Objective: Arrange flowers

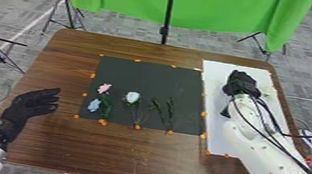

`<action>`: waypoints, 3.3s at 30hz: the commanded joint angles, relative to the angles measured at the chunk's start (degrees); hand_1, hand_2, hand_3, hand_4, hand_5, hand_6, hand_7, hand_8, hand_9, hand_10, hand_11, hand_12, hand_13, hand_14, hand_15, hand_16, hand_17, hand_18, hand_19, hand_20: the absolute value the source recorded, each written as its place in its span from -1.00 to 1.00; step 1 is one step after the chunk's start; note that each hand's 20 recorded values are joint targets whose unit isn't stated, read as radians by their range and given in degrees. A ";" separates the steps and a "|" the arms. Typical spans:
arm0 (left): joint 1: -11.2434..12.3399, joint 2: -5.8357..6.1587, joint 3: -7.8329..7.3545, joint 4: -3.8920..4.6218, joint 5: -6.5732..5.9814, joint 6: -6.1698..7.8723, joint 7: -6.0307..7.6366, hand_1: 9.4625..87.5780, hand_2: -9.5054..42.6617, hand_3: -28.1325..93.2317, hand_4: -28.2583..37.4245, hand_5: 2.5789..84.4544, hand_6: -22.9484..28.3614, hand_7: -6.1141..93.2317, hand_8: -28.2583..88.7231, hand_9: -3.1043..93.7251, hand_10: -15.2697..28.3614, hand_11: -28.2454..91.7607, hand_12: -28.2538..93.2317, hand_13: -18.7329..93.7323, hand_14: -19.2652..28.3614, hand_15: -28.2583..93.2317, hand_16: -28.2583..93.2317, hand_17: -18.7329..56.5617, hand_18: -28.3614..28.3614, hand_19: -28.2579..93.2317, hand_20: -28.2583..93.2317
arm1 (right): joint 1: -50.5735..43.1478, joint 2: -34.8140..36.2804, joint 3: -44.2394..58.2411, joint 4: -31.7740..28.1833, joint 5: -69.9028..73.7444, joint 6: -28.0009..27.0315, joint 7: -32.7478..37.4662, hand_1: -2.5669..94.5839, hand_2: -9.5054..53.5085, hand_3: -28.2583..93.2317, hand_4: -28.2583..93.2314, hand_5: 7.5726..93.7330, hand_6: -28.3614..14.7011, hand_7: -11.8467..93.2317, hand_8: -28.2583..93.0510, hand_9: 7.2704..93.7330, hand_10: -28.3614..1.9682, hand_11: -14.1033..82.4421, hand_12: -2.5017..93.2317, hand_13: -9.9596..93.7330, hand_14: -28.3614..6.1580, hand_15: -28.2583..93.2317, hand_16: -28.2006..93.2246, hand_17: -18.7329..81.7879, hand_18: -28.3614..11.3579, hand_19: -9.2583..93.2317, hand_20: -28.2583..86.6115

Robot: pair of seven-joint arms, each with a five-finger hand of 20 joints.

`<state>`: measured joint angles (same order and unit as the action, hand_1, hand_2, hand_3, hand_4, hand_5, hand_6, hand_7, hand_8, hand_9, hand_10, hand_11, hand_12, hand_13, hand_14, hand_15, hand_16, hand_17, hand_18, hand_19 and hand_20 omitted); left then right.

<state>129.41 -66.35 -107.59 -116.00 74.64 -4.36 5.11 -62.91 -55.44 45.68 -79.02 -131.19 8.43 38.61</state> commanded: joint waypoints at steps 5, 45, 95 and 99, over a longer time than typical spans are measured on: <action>0.15 0.36 -0.05 0.34 -0.01 -0.91 -0.90 -0.26 -0.81 0.58 -0.24 -0.02 0.01 -0.63 -0.63 -0.11 0.26 -0.21 -0.32 -0.05 0.56 -0.10 -0.50 -0.42 0.55 0.03 0.07 | 0.06 1.77 1.34 -10.28 17.55 5.14 0.69 0.36 -1.00 0.41 -0.81 0.60 0.24 -0.27 -0.31 0.92 0.32 -0.42 0.05 0.96 0.63 0.52 0.09 0.62 -0.37 1.00 0.62; 0.06 -0.13 -0.13 0.27 0.10 -2.45 -1.69 -0.29 -0.80 0.59 -0.25 -0.02 0.00 -0.64 -0.62 -0.12 0.28 -0.22 -0.31 -0.06 0.58 -0.12 -0.49 -0.43 0.55 0.02 0.06 | -1.37 -9.57 -3.03 -19.58 41.95 -5.70 -3.01 0.27 -1.00 0.39 -0.75 0.57 0.20 -0.36 -0.31 0.88 0.21 -0.35 0.02 0.96 0.60 0.51 0.12 0.63 -0.38 1.00 0.63; 0.63 -0.15 -0.72 -0.17 0.16 -2.45 -1.82 -0.28 -0.80 0.59 -0.24 -0.01 -0.01 -0.64 -0.63 -0.12 0.28 -0.22 -0.31 -0.06 0.57 -0.12 -0.49 -0.43 0.55 0.02 0.06 | -4.66 6.18 13.45 -25.42 11.83 0.34 -2.69 -0.19 -1.00 0.53 -0.75 0.37 0.28 -0.45 -0.67 0.61 -0.12 -0.07 -0.34 0.84 0.36 0.53 0.10 0.50 -0.53 1.00 0.62; 0.83 -0.20 -0.84 -0.27 0.24 -2.34 -1.82 -0.28 -0.80 0.59 -0.24 -0.02 -0.02 -0.63 -0.63 -0.12 0.28 -0.22 -0.31 -0.06 0.57 -0.12 -0.49 -0.43 0.55 0.02 0.06 | -5.66 8.77 15.65 -22.48 6.34 -5.25 0.66 -0.28 -1.00 0.51 -0.73 0.31 0.26 -0.49 -0.66 0.50 -0.23 -0.17 -0.35 0.79 0.27 0.54 0.10 0.44 -0.57 1.00 0.60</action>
<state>129.28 -65.96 -108.15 -116.06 74.68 -7.06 3.54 -67.33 -53.62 57.69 -105.96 -114.40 8.87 34.01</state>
